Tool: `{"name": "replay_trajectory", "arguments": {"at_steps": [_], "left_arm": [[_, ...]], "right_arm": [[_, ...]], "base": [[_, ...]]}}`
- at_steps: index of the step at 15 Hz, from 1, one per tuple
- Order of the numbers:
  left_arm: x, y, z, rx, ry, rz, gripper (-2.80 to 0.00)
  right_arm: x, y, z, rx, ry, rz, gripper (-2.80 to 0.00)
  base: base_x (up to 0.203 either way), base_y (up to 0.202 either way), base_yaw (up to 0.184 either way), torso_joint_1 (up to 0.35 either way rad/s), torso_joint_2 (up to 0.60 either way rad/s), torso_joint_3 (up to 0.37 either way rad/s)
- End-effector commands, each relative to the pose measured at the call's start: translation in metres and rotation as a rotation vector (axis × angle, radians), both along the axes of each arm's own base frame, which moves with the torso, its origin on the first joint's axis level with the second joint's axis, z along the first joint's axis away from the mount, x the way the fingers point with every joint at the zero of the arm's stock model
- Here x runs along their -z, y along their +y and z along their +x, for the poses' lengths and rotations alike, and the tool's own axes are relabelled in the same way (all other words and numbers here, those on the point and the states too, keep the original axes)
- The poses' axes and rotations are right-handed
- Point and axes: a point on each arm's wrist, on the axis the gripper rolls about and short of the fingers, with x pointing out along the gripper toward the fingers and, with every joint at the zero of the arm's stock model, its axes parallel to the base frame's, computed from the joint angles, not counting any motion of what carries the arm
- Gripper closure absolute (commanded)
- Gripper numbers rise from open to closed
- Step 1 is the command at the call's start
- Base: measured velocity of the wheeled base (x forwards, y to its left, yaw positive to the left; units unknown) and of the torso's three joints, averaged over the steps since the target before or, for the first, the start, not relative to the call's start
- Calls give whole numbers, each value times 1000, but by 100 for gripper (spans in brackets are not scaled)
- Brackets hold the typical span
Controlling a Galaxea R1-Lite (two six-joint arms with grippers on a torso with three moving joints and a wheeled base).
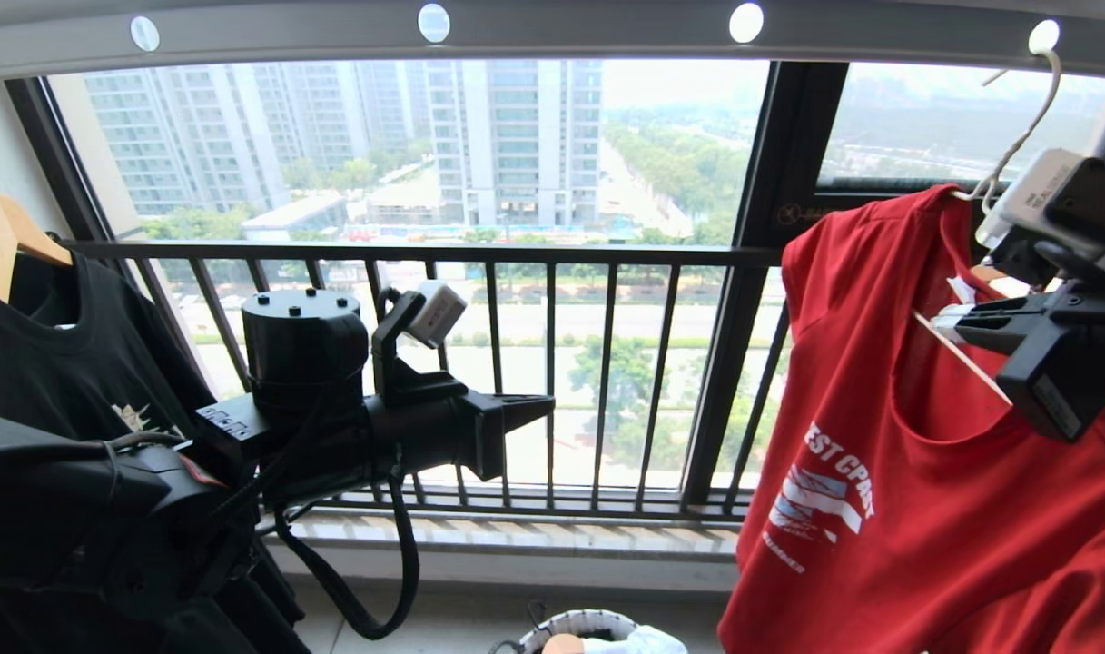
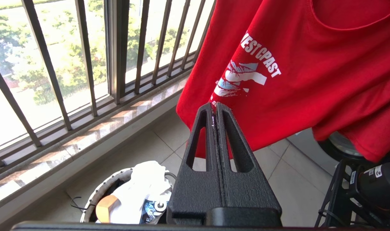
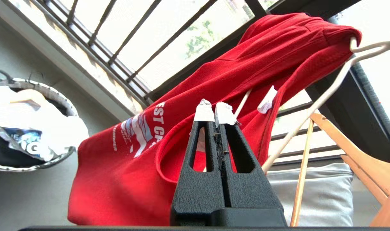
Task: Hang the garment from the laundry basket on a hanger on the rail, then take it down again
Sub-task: Take the clothes off the clothes rack
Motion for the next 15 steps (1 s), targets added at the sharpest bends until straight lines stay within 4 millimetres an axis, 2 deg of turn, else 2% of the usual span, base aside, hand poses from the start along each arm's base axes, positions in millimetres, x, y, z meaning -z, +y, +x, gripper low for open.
{"name": "replay_trajectory", "arguments": {"at_steps": [1,7,9,10,15], "left_arm": [[1,-1,1,4,3,0,0],[4,-2,2,6,11,5,0],[4,-4,1,12,13,6,0],[5,-5,1,15,15,7,0],[5,-5,0,16,14,6,0]], "right_arm": [[-15,-21,-49,-26,-109,97,0],[-16,-44,-102,-66,-122,191,0],[-9,-45,-106,-104,-104,190,0],[-9,-44,-103,-106,-99,188,-280],[-13,-24,-61,-92,-57,173,-280]], "base": [[0,0,0,0,0,0],[0,0,0,0,0,0],[0,0,0,0,0,0],[0,0,0,0,0,0],[0,0,0,0,0,0]]}}
